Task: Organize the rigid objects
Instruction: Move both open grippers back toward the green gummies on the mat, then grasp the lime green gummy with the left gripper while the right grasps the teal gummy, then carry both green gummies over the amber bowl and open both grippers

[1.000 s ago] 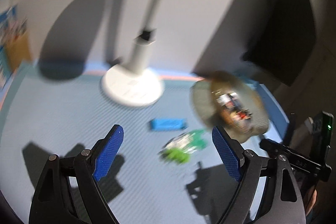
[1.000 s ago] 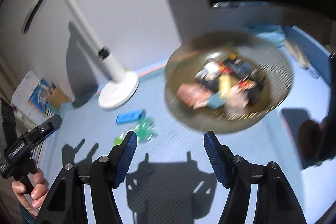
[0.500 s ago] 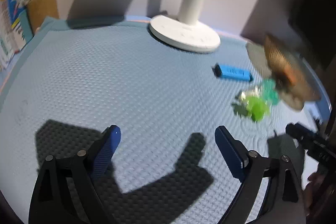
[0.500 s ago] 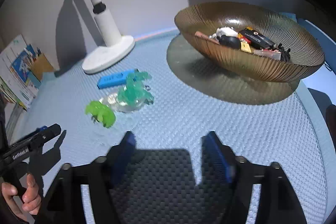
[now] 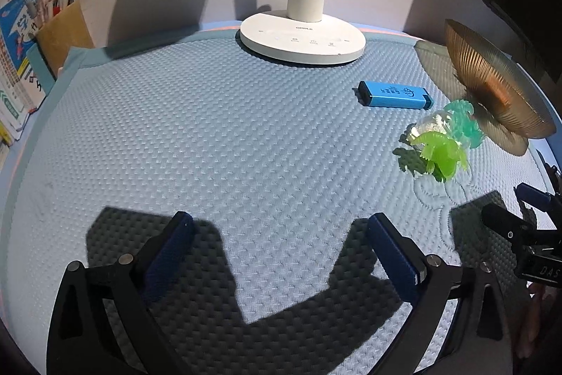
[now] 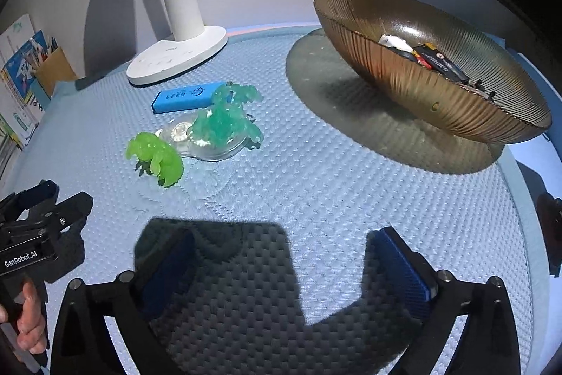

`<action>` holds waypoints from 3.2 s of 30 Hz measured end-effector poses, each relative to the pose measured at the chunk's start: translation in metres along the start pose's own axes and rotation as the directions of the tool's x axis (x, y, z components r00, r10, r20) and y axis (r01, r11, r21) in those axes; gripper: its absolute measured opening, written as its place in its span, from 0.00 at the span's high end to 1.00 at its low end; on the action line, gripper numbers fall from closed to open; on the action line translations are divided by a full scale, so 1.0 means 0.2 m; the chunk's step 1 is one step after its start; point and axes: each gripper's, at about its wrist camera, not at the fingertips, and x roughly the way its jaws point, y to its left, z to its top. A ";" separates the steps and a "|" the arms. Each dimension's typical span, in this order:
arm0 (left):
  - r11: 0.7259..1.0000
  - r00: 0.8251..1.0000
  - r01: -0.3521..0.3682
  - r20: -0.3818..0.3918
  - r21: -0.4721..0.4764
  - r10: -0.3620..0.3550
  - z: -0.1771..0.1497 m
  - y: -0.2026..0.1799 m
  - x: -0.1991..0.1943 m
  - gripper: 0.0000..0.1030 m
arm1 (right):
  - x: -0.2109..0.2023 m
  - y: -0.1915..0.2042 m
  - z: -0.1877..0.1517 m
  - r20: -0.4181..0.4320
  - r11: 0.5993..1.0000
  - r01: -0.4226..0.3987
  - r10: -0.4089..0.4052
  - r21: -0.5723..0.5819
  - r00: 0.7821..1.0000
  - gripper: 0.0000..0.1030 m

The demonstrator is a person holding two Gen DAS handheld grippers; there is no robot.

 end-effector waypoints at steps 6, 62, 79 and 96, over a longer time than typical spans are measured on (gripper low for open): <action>1.000 1.000 0.004 0.005 0.004 -0.004 0.00 0.00 -0.01 0.03 | -0.01 0.00 0.00 0.002 1.000 -0.003 0.003 -0.004 1.000 0.00; 0.869 0.907 0.395 0.024 0.296 -0.421 0.14 -0.60 -0.25 0.55 | -0.39 -0.39 0.07 0.113 0.979 -0.089 0.069 0.184 0.991 0.58; 0.826 0.859 0.494 -0.003 0.271 -0.512 0.72 -1.23 -0.10 0.55 | -0.44 -0.98 0.52 0.006 0.910 0.178 -0.194 0.374 0.981 0.58; 0.838 0.843 0.504 0.092 0.207 -0.530 0.73 -1.02 -0.23 0.15 | -0.59 -0.92 0.47 0.136 0.927 0.125 -0.183 0.353 0.974 0.40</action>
